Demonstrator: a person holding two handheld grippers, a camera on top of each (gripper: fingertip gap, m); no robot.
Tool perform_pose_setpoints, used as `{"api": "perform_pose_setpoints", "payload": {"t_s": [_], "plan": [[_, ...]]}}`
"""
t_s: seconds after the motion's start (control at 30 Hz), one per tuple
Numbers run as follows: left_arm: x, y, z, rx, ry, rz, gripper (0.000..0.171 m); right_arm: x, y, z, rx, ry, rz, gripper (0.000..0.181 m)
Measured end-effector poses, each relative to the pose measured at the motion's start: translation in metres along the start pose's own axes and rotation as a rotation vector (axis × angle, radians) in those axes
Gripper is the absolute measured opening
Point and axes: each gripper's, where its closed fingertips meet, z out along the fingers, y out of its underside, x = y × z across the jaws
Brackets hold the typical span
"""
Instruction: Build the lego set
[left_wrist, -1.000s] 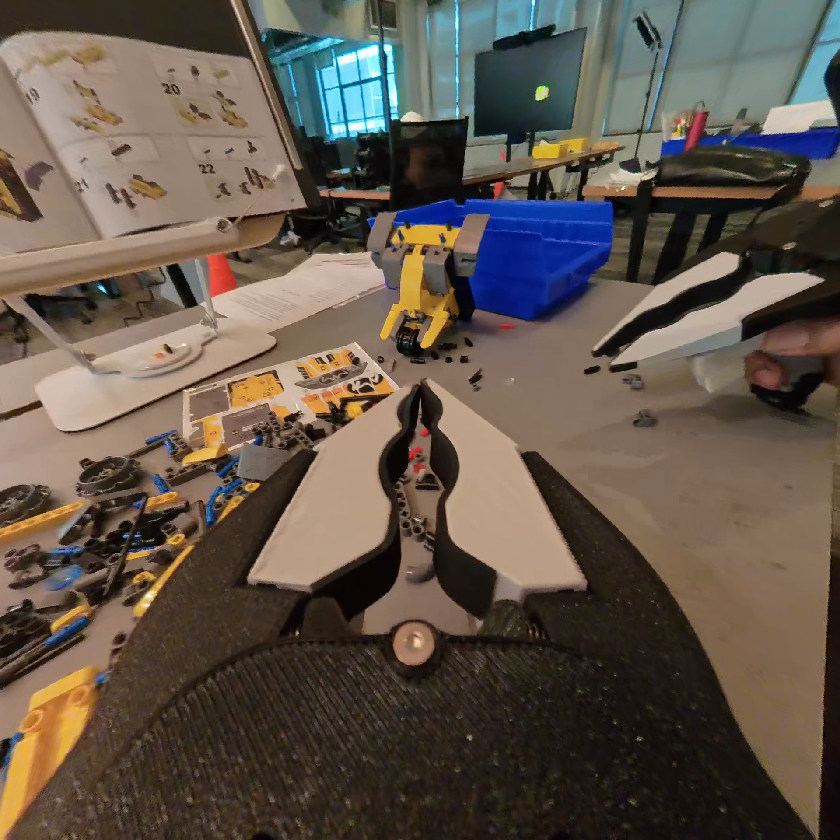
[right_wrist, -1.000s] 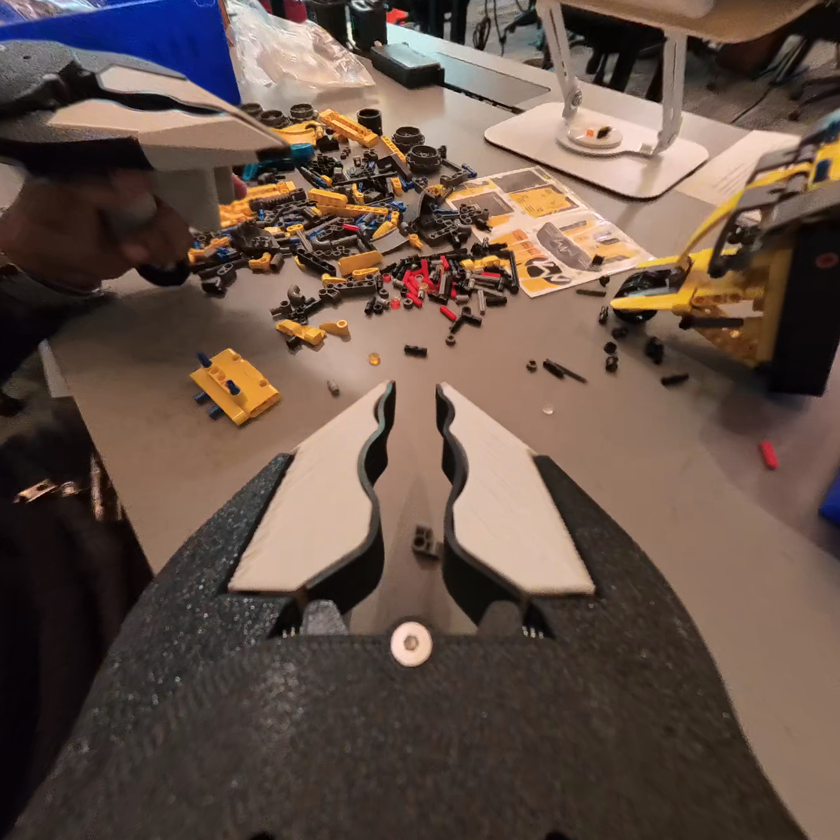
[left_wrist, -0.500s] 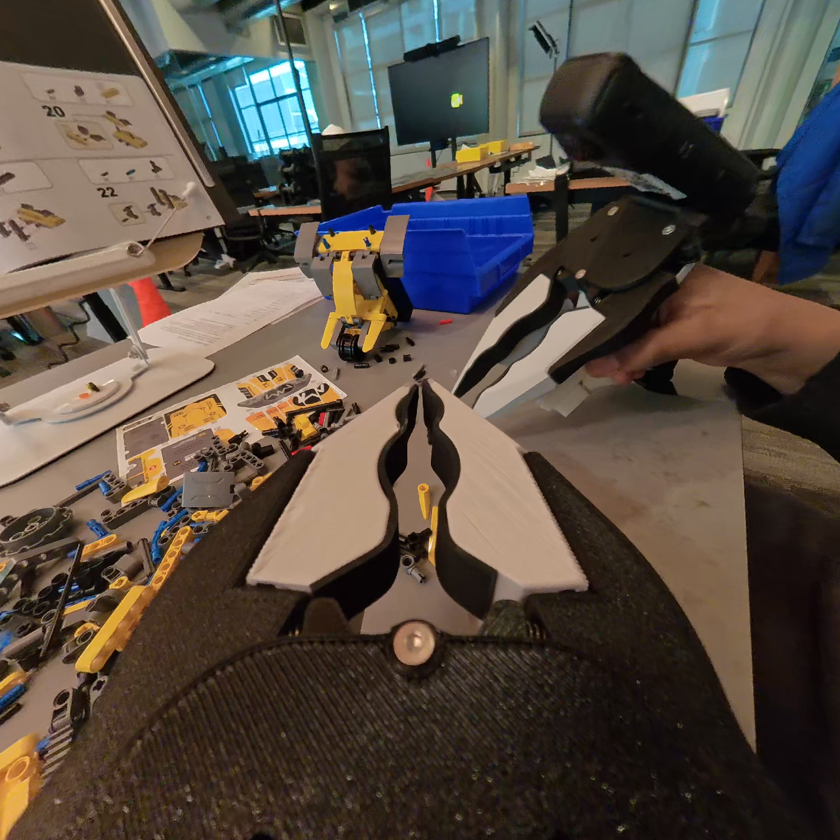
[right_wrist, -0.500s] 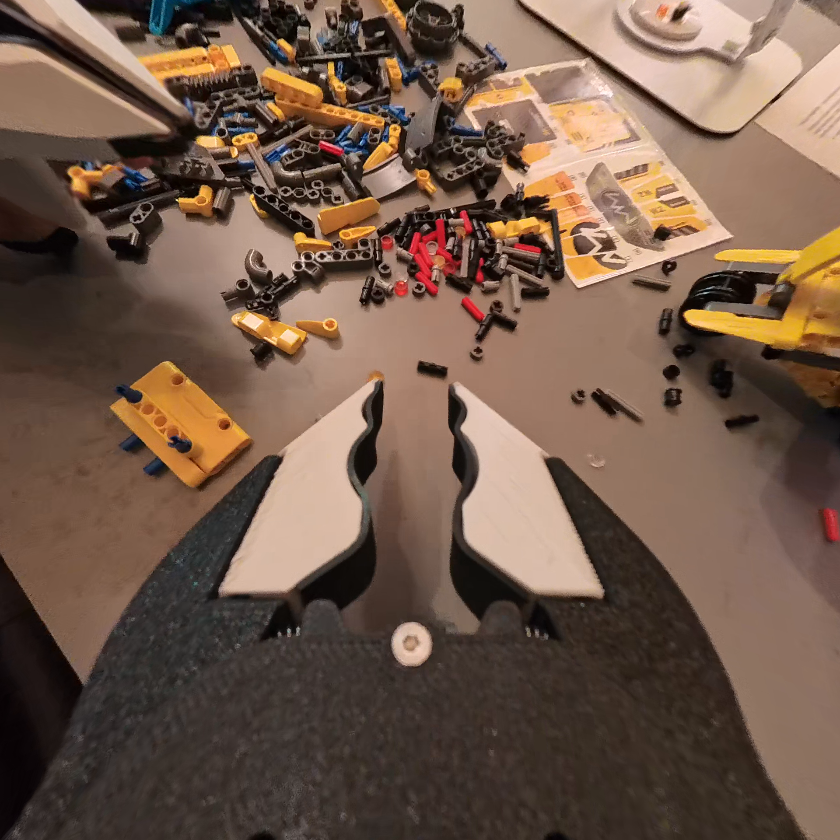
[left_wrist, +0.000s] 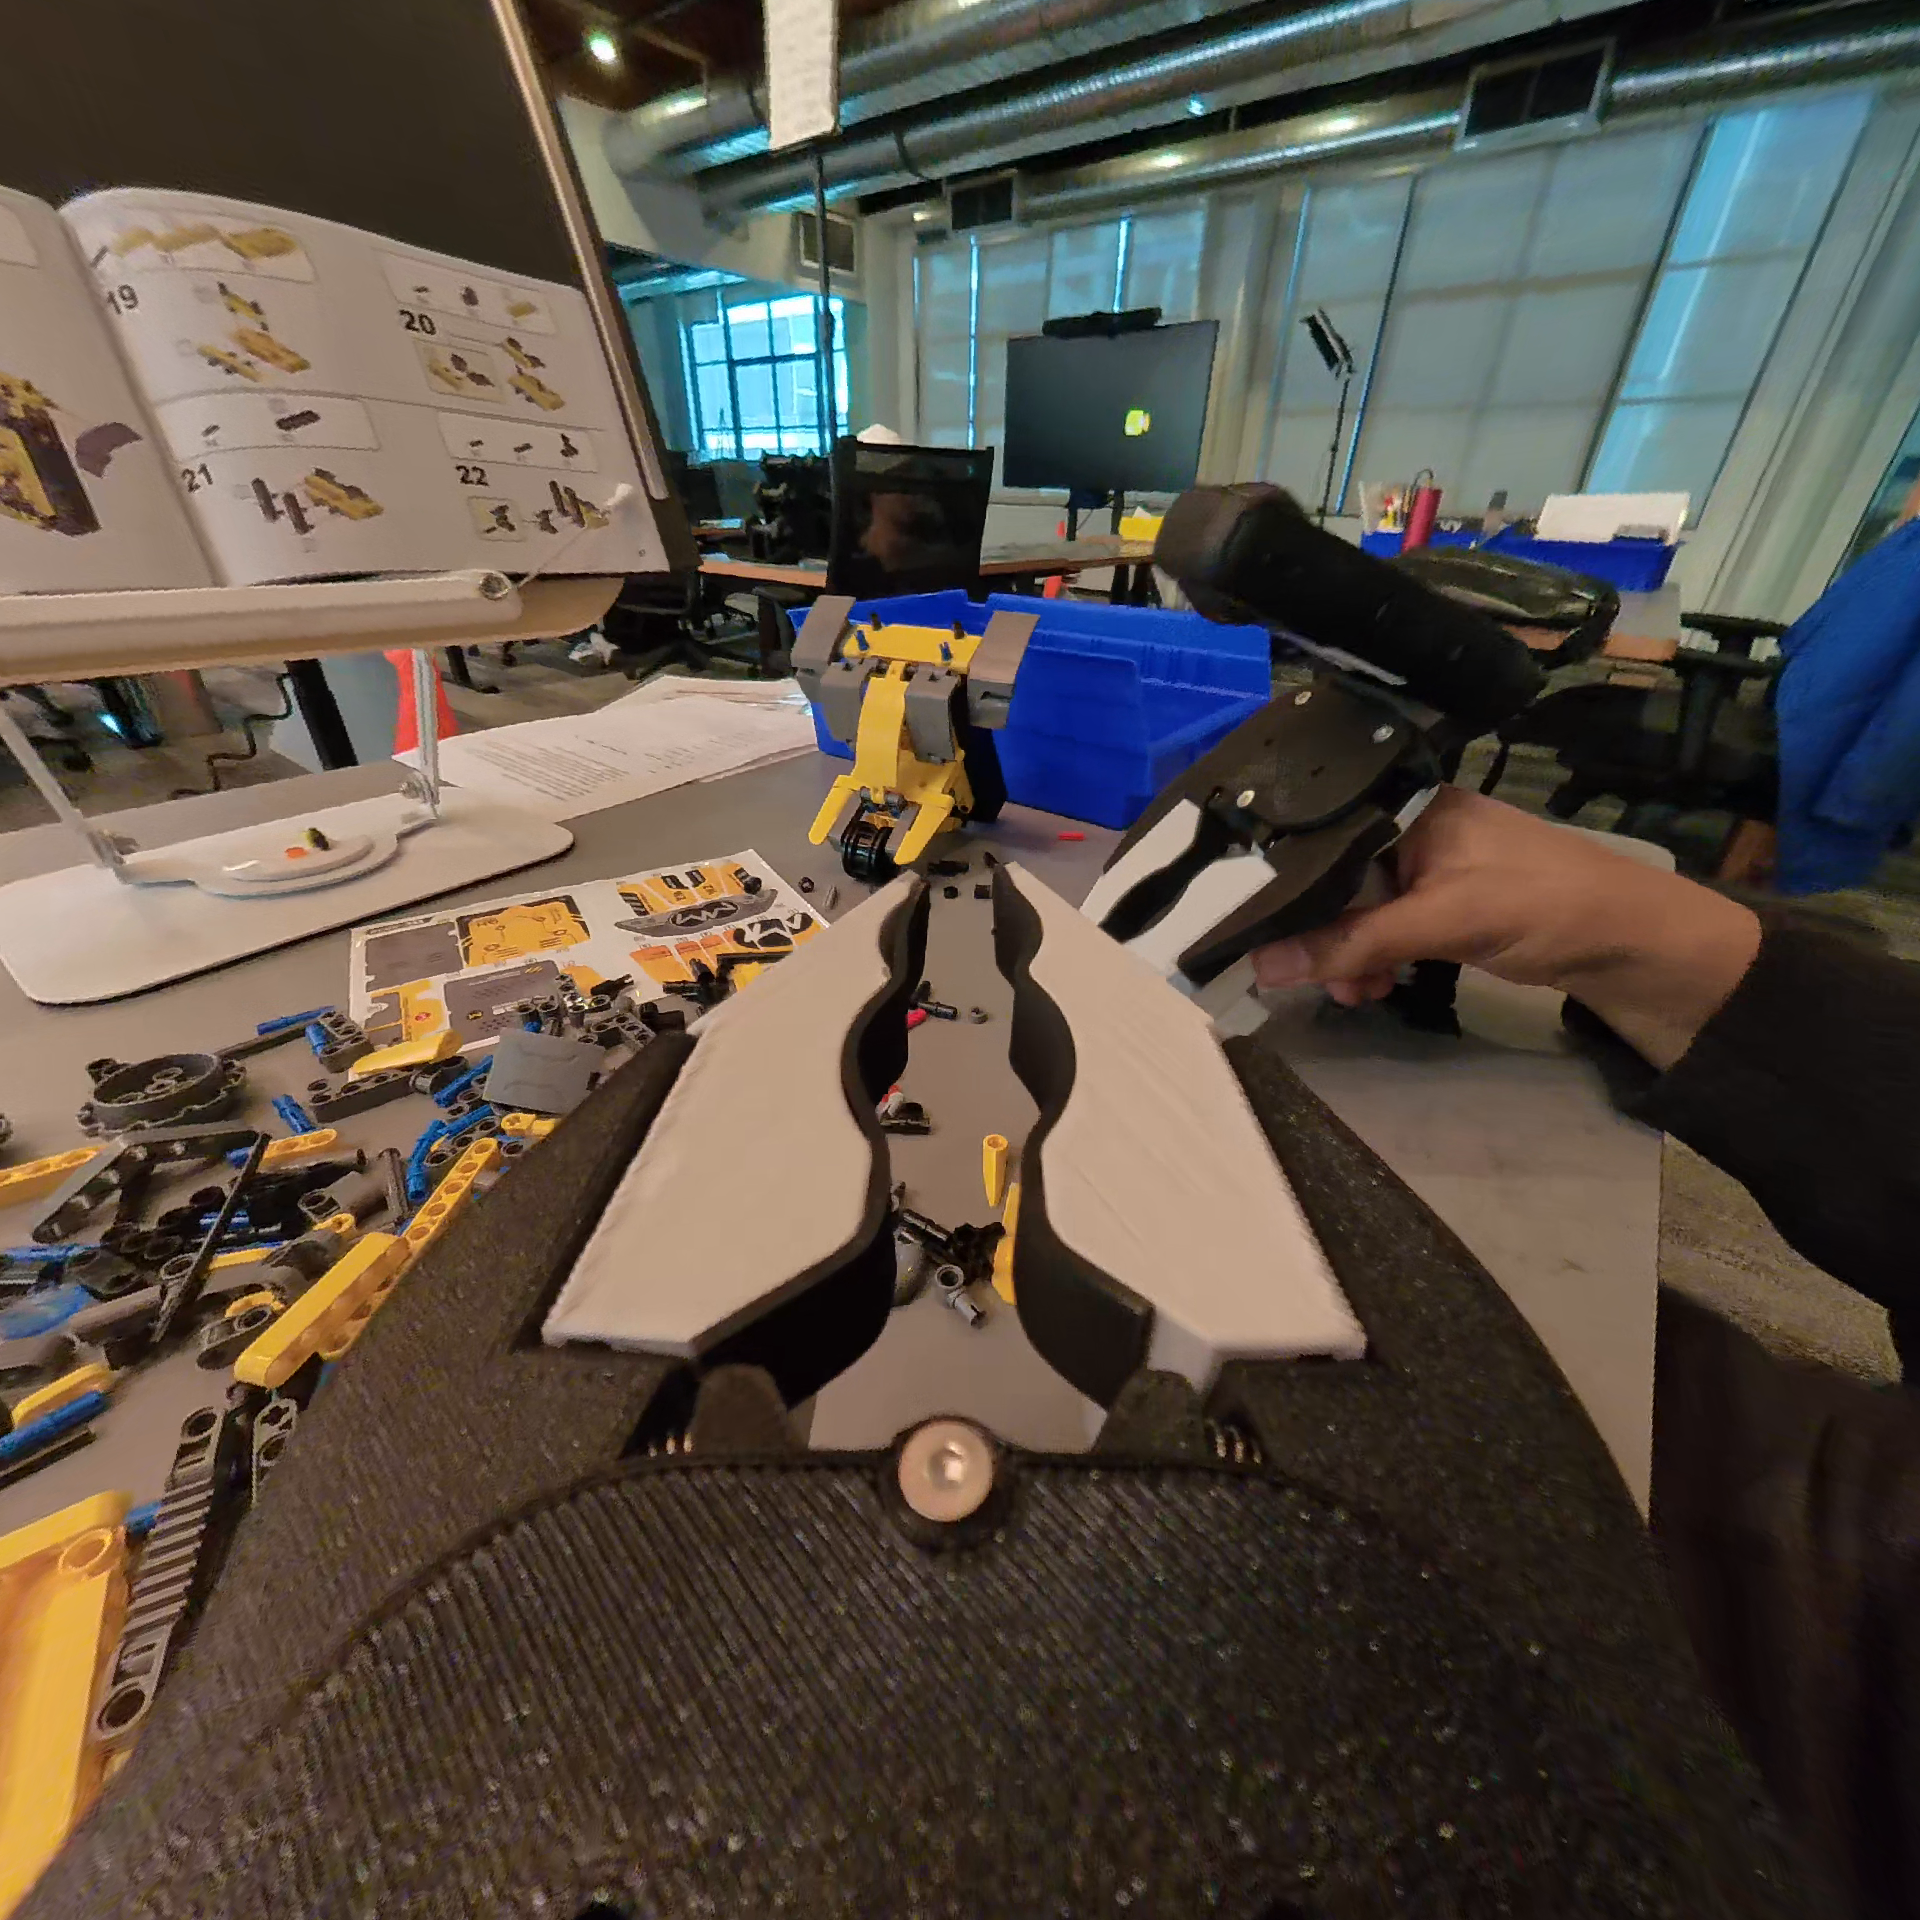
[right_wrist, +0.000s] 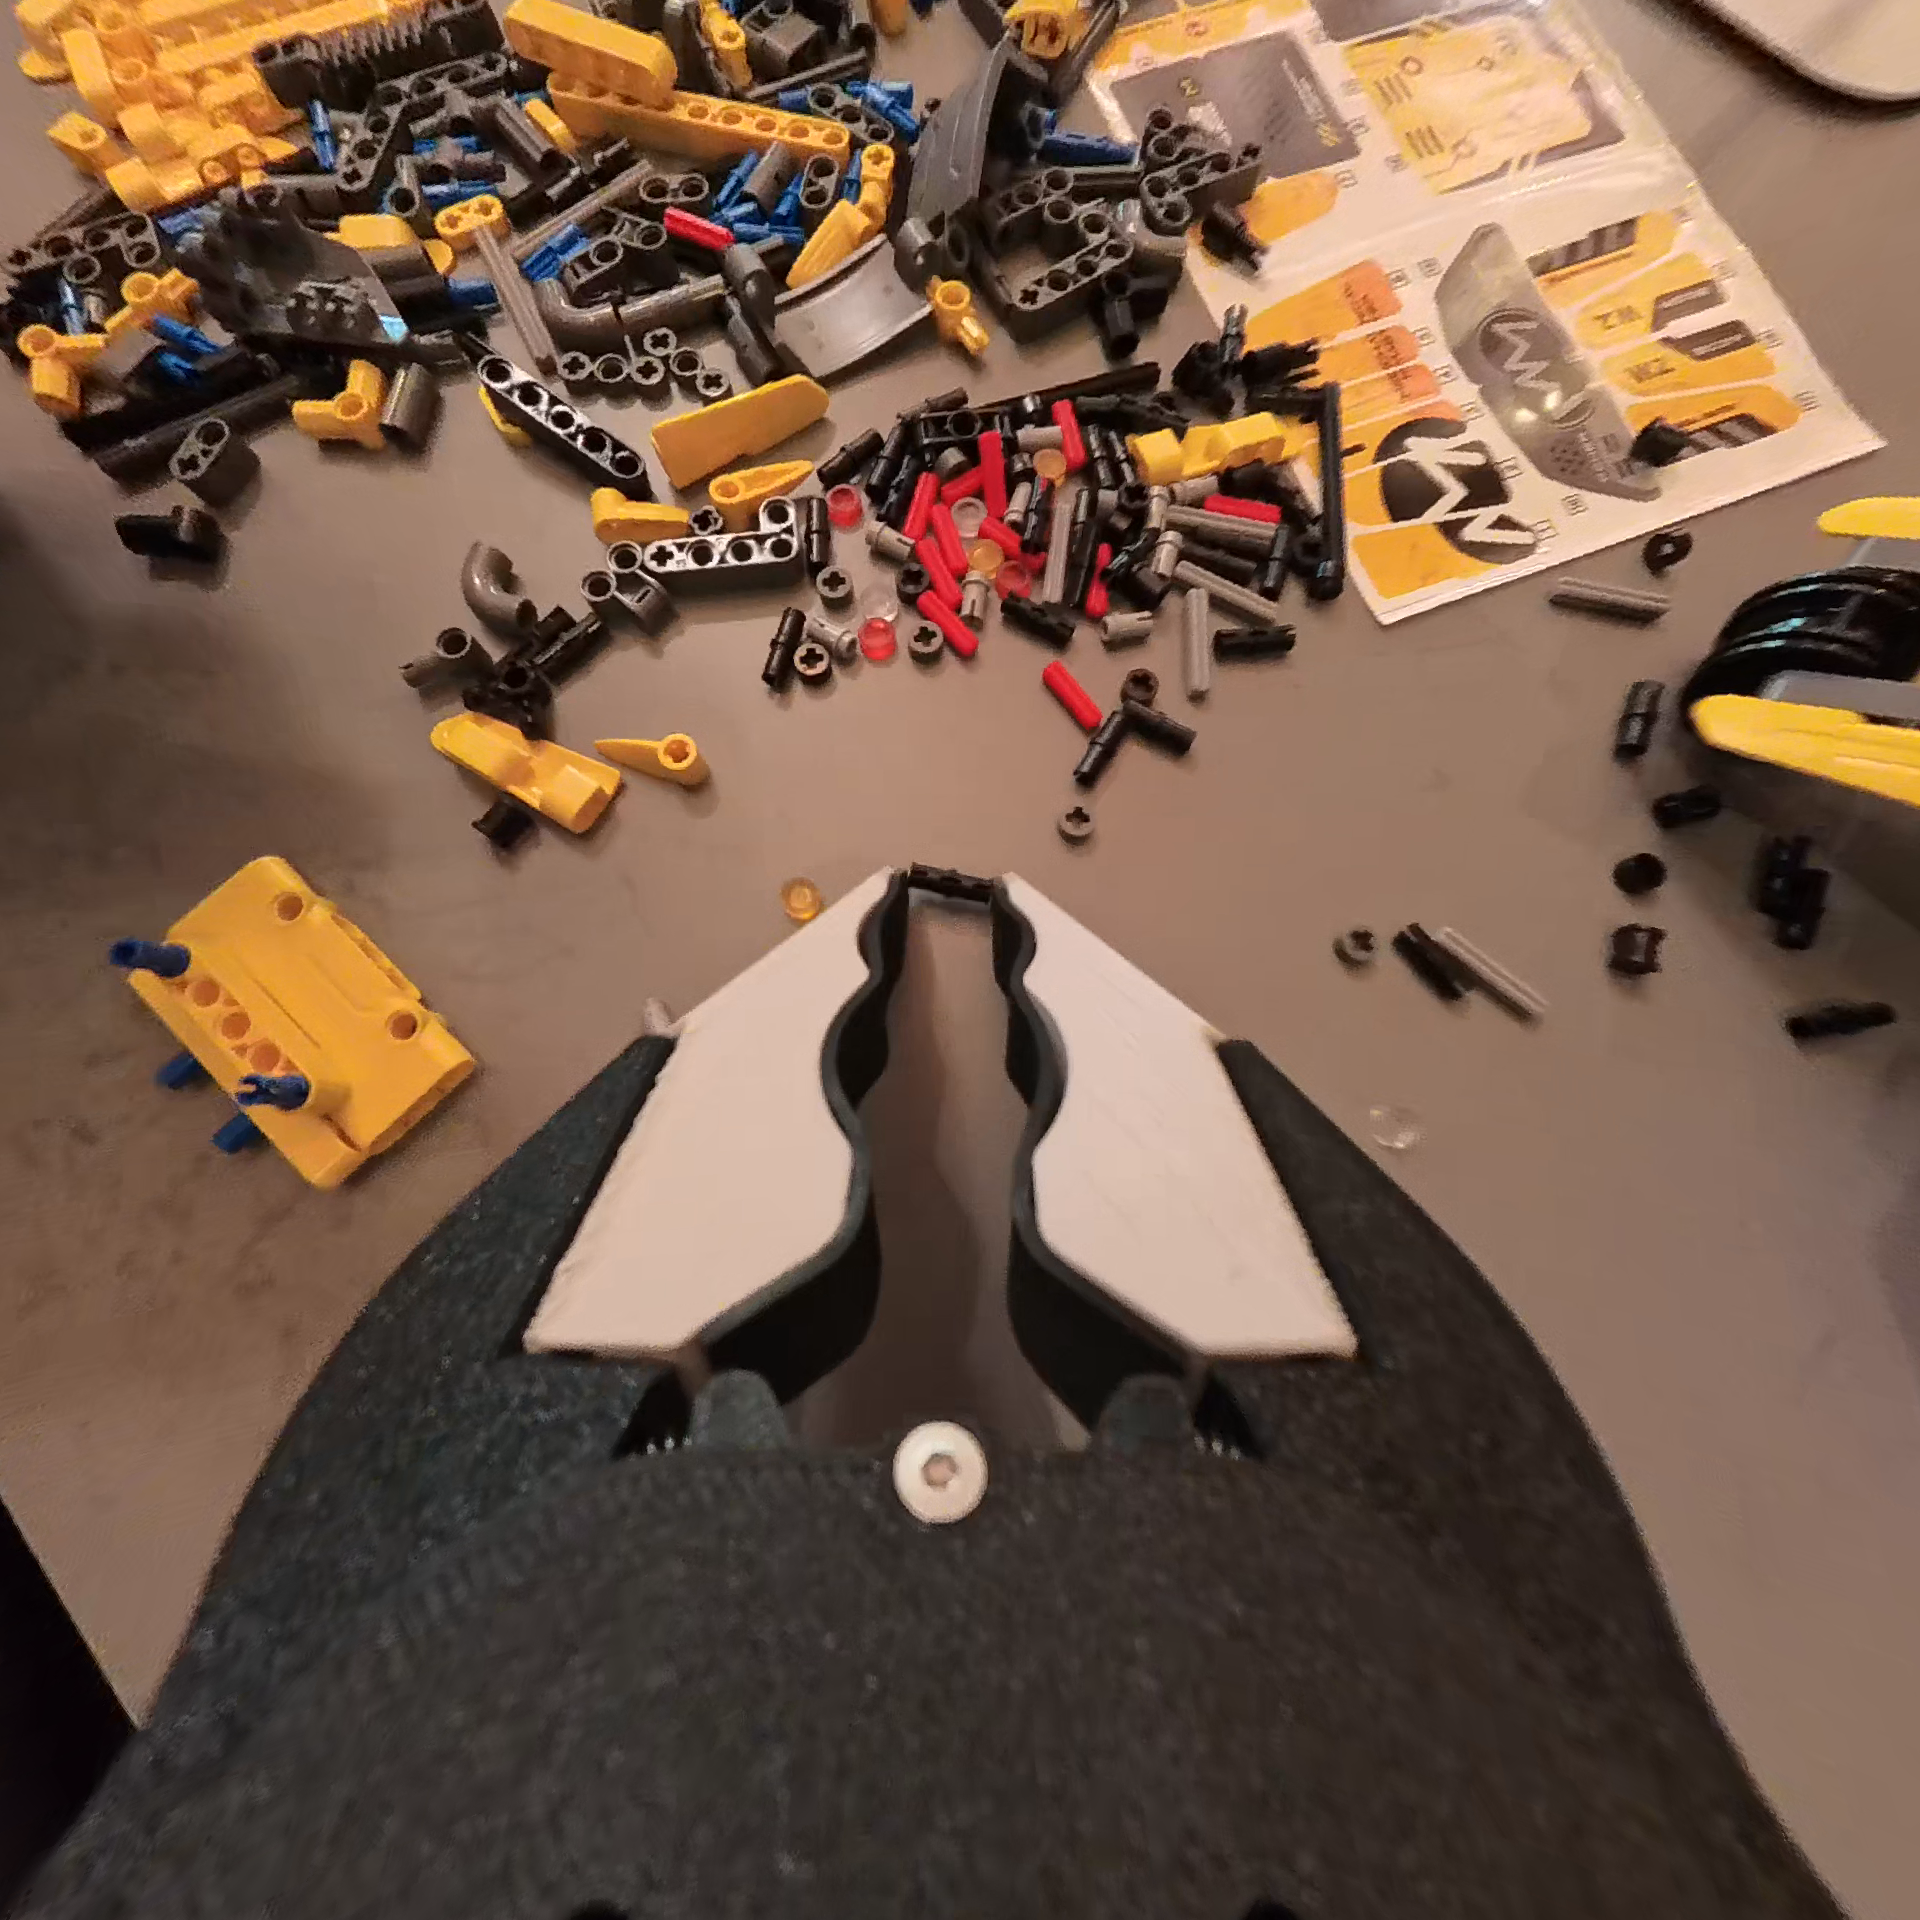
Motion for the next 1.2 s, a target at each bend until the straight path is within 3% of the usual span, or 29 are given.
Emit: {"api": "perform_pose_setpoints", "payload": {"t_s": [0.1,0.2,0.33,0.43,0.57,0.7,1.0,1.1,1.2], "plan": [[0.000,0.002,0.001,-0.013,0.006,-0.003,0.011,0.020,-0.005,-0.022,0.068,0.048,0.016,0.015],[0.002,0.000,0.000,0.003,0.011,0.007,0.010,0.063,-0.003,-0.064,0.134,0.172,0.053,0.016],[0.002,0.000,0.000,0.000,0.017,-0.002,0.011,0.117,0.034,-0.123,0.174,0.299,0.186,0.016],[-0.001,0.002,0.001,-0.014,0.024,-0.031,0.013,0.129,0.063,-0.144,0.221,0.277,0.298,0.016],[-0.006,-0.003,-0.002,0.020,0.017,-0.066,0.014,0.124,0.091,-0.145,0.214,0.225,0.366,0.016],[-0.010,-0.005,-0.004,0.034,0.015,-0.103,0.016,0.134,0.109,-0.133,0.122,0.277,0.391,0.016],[-0.011,-0.001,-0.001,0.005,0.027,-0.129,0.020,0.133,0.118,-0.112,0.034,0.303,0.378,0.018],[-0.009,0.000,0.000,-0.005,0.035,-0.120,0.021,0.132,0.110,-0.114,0.092,0.276,0.393,0.027],[-0.007,0.001,0.002,-0.015,0.038,-0.109,0.021,0.136,0.092,-0.129,0.255,0.248,0.434,0.027]]}}
